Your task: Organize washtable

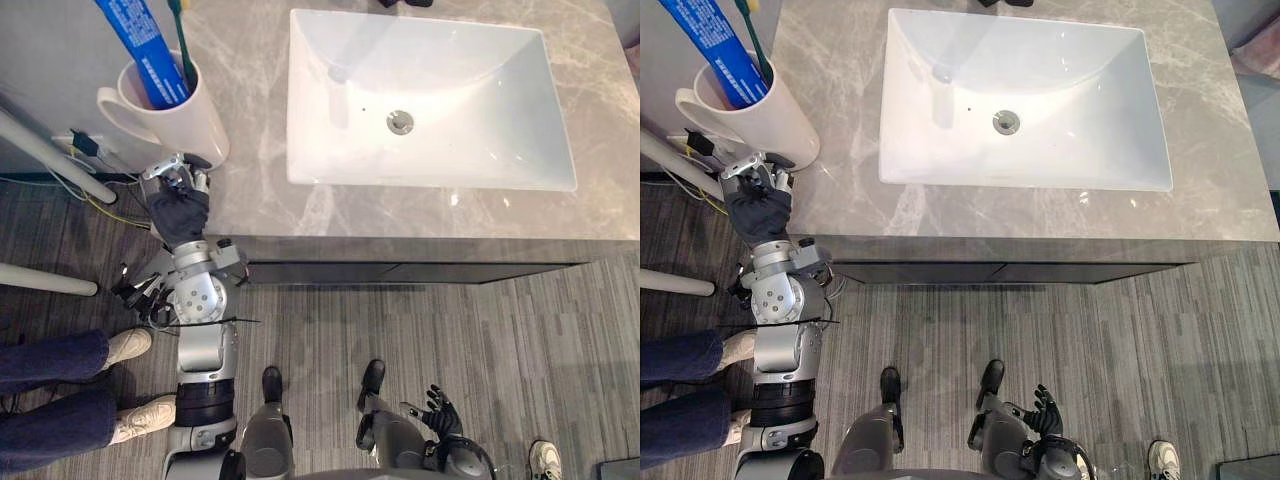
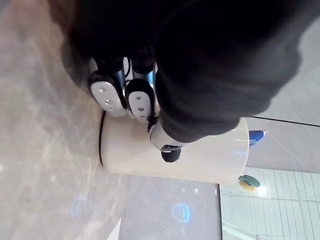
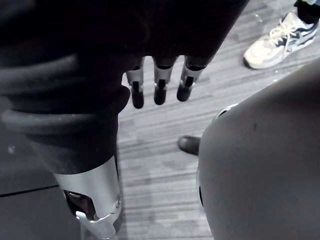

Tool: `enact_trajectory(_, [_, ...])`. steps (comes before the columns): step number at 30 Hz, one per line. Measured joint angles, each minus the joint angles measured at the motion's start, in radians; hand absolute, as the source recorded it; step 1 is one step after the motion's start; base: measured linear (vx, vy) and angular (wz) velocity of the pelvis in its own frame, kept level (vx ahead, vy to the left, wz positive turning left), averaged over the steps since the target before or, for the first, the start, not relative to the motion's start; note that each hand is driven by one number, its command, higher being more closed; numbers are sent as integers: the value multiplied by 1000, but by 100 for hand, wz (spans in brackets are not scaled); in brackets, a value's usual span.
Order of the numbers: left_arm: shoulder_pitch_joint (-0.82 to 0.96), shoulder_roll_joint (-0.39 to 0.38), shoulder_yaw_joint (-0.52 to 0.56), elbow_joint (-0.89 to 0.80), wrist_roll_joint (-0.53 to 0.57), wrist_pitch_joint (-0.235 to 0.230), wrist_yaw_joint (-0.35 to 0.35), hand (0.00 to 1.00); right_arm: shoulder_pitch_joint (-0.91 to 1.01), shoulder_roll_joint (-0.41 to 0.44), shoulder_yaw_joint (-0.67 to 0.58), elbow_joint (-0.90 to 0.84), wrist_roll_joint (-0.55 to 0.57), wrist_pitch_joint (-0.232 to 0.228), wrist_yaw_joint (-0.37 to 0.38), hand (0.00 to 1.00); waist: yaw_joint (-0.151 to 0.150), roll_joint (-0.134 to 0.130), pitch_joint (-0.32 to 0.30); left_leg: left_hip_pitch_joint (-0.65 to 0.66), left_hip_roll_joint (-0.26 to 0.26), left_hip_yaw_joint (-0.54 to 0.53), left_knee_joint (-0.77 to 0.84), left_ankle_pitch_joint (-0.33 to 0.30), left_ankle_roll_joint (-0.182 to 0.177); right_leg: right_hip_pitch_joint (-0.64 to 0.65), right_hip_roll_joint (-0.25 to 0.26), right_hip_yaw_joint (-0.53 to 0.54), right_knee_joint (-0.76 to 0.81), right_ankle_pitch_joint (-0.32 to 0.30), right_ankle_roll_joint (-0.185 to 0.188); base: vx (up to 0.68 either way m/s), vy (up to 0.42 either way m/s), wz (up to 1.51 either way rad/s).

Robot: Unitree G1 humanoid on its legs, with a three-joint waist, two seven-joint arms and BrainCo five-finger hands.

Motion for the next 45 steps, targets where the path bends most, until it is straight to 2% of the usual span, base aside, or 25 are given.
enact_trajectory(8, [-135,54,-1,88,2,18,6,100,-5,-3,12,-19,0,-1,1,0,-8,-1,23,-10,0,10,6,0,0,-15,1,14,-2,11,-2,-13,-8,-4])
enact_trajectory(16, [-181,106,-24,154,2,22,19,100,-5,-7,27,-30,1,-1,1,0,-7,-2,24,-17,-2,21,7,5,7,-23,1,29,-15,32,-7,-28,-6,-5])
enact_trajectory(24, [-263,137,-23,221,12,46,25,100,-5,-11,46,-46,12,-2,2,0,-8,-9,43,-31,-2,16,8,19,1,-35,1,31,-20,51,-11,-52,-6,0])
enact_trajectory(36, [-402,203,-55,336,22,67,41,100,-4,-13,88,-81,21,-3,2,0,-9,-31,62,-56,-15,0,-43,75,-8,-75,-2,30,-40,83,-16,-40,-6,2])
enact_trajectory(45, [-544,229,-78,448,19,115,54,100,16,-16,88,-90,38,-8,2,0,-19,-45,73,-63,-32,-26,-114,136,-18,-108,-15,34,-37,93,-11,-38,6,5])
